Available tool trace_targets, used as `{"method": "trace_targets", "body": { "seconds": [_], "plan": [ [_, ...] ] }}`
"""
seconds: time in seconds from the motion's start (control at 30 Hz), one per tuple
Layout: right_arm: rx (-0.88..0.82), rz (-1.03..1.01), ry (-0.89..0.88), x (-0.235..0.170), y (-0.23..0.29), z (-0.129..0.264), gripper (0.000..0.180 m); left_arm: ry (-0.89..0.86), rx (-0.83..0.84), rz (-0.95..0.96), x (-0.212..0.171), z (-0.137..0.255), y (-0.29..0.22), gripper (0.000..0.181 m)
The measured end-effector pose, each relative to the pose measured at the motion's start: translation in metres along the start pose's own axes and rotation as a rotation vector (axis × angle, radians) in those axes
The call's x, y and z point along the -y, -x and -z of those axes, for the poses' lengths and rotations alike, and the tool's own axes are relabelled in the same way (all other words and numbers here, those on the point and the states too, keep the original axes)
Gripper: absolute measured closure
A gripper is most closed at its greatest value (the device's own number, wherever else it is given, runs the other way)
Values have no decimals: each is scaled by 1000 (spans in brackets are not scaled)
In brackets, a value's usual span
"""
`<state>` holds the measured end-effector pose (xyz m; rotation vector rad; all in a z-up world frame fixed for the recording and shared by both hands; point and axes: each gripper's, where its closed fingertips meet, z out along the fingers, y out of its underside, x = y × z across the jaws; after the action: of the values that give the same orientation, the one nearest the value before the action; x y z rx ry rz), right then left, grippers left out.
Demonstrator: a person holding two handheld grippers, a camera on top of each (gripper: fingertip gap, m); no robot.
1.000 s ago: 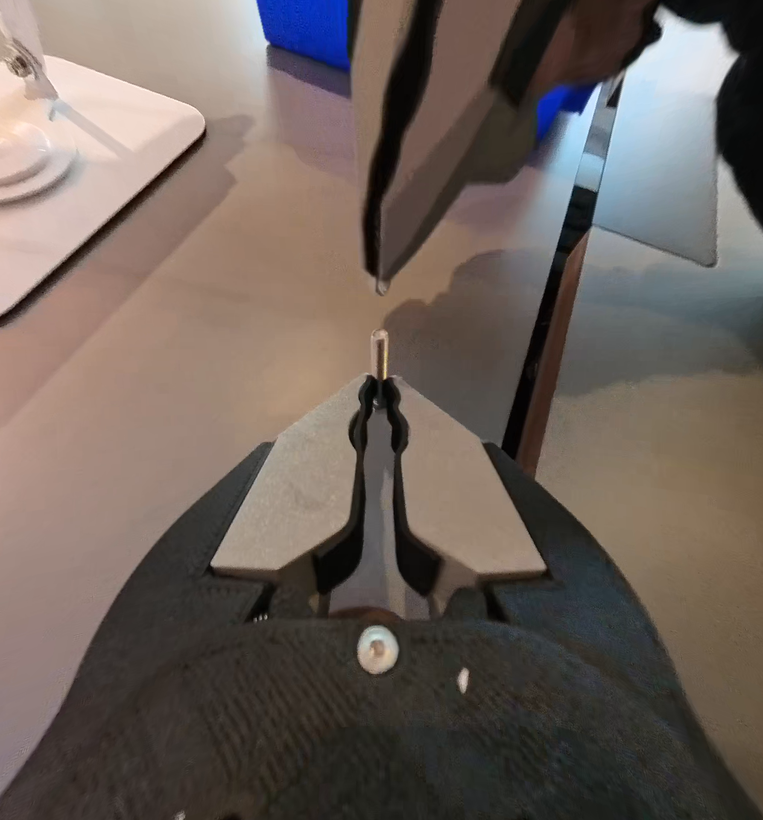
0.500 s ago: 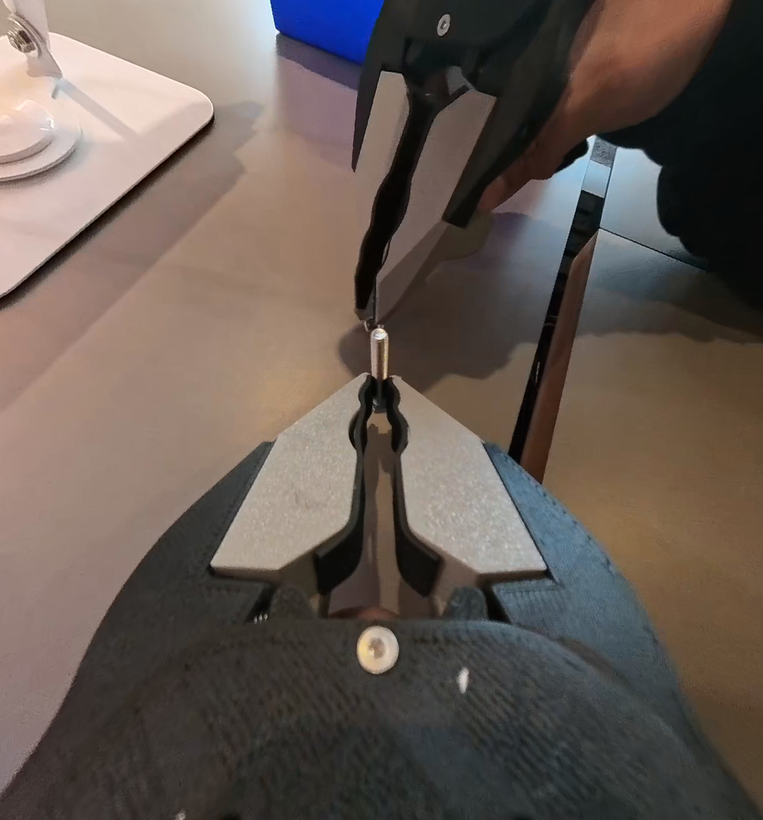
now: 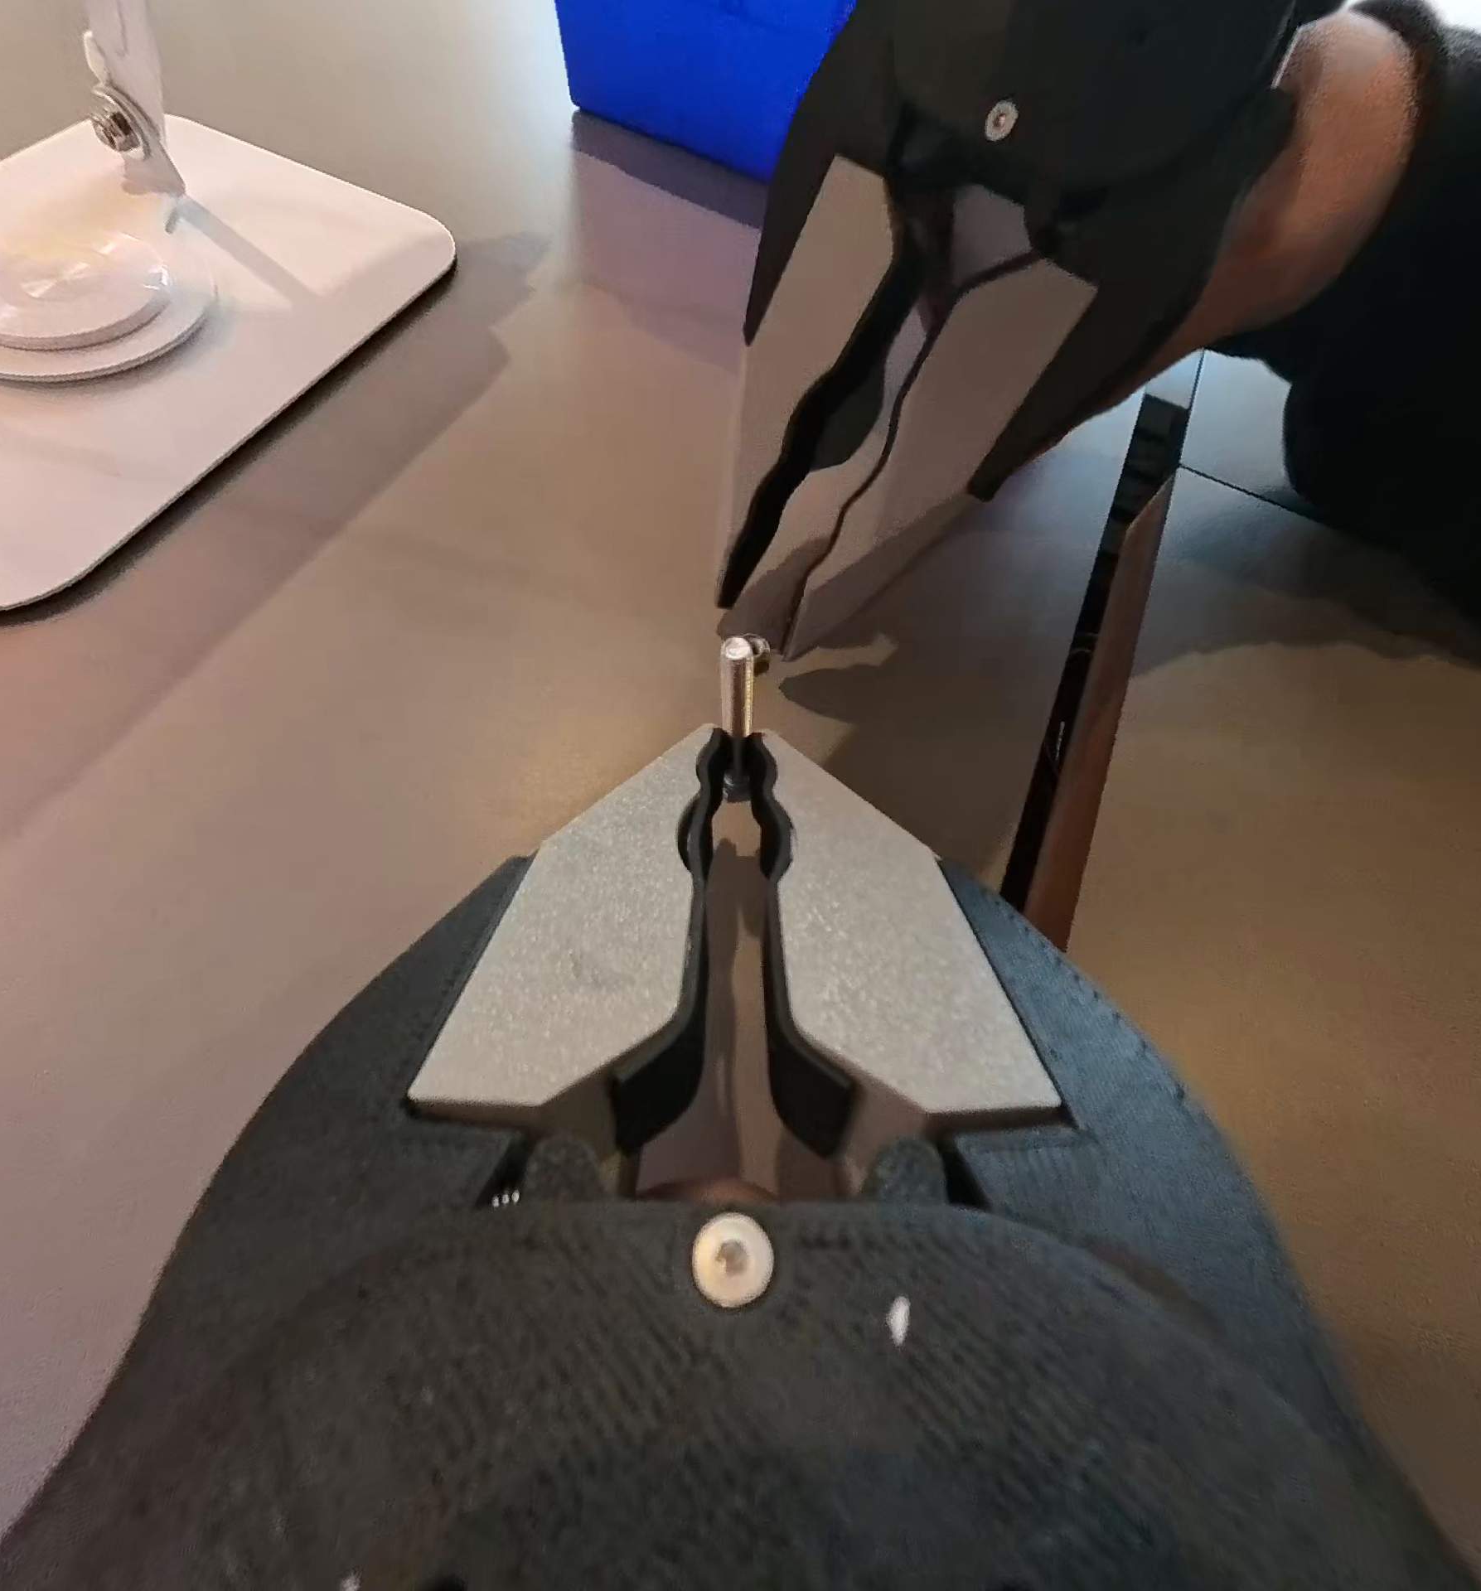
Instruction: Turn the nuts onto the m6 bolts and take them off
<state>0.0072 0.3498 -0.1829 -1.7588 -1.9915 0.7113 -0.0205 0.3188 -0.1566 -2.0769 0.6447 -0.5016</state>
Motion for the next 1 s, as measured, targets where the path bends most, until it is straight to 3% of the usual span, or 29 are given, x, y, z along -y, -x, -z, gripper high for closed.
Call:
{"method": "trace_targets", "body": {
  "seconds": [0.2, 0.33, 1.0],
  "plan": [
    [-11, -11, 8, -1, -3, -5, 161, -10, 1, 0, 2, 1, 0, 179],
    [-12, -10, 3, -1, -2, -7, 172, -14, 3, -7, 3, 1, -1, 179],
    [-1, -6, -137, 25, 6, 7, 173, -15, -7, -5, 1, -1, 0, 178]
  ]
}}
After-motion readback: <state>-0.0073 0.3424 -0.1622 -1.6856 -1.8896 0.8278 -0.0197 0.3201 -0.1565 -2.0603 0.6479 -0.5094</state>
